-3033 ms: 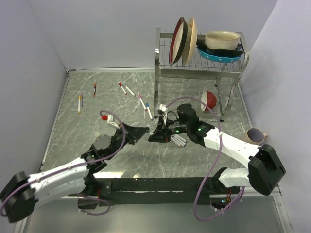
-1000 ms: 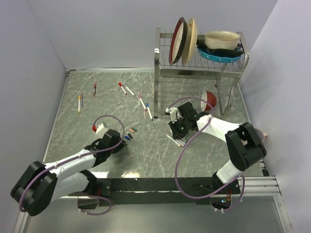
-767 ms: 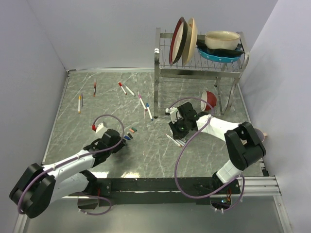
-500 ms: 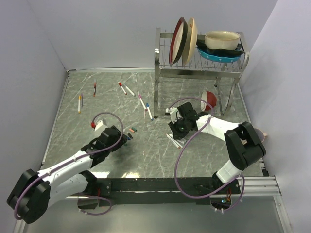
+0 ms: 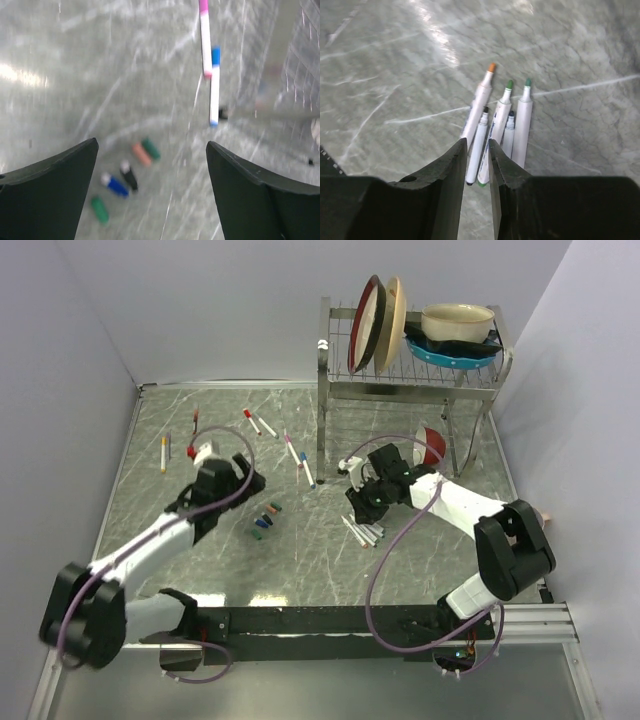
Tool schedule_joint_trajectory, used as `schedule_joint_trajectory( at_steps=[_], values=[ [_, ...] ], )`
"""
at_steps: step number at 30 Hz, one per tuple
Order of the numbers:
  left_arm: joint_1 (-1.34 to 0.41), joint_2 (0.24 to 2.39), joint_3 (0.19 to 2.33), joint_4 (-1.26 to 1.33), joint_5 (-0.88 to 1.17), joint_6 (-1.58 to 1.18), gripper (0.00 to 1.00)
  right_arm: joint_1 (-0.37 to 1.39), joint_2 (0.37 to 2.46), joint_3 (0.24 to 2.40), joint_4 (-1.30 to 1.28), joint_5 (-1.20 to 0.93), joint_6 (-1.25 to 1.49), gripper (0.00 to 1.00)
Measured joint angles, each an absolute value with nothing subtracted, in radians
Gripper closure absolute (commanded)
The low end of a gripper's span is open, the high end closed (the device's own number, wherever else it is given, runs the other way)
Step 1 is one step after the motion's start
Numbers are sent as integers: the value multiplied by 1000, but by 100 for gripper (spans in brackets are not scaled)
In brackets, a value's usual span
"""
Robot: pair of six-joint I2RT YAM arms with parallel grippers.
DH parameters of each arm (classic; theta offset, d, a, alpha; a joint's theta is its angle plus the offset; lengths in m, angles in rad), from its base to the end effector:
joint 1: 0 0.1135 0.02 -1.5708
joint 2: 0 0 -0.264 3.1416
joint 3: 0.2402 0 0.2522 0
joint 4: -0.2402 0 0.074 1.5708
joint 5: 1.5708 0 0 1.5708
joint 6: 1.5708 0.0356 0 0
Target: Open the pen caps
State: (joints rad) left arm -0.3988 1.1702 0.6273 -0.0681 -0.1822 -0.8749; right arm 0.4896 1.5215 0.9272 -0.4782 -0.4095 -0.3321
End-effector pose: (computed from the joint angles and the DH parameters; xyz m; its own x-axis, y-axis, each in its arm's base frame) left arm 0.2302 -0.0900 0.2189 -0.5270 -0.5970 -0.6049 -0.2486 0.7889 -0.5620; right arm 0.2533 0.1510 0.1960 -0.5375 -0.6253 -0.5658 -0.8193 0.5461 0.1748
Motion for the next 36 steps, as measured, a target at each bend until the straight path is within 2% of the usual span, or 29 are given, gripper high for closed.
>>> schedule_joint_trajectory(
  at_steps=[2,5,13,14,19,23,29,36],
  values=[
    [-341,1266,709,-70,-133,-850,14,488,1502,945,-511,-442,-372,69],
    [-263,1446,875,-96,-72,-816,14,486,1467,965,-550,-480,-427,69],
    [-60,1765,1254,-241,-85,-675,16,484,1359,969,-608,-538,-504,68],
    [-35,1792,1281,-252,-91,-653,20,485,1348,969,-611,-544,-510,68],
    [99,1880,1347,-322,-110,-572,31,484,1303,969,-625,-573,-523,68],
    [178,1922,1395,-375,-132,-517,35,484,1279,970,-633,-594,-527,68],
    [210,1960,1497,-418,-149,-445,45,484,1276,971,-642,-604,-536,67],
    [242,2024,1534,-455,-154,-356,50,484,1276,971,-644,-604,-542,67]
  ],
)
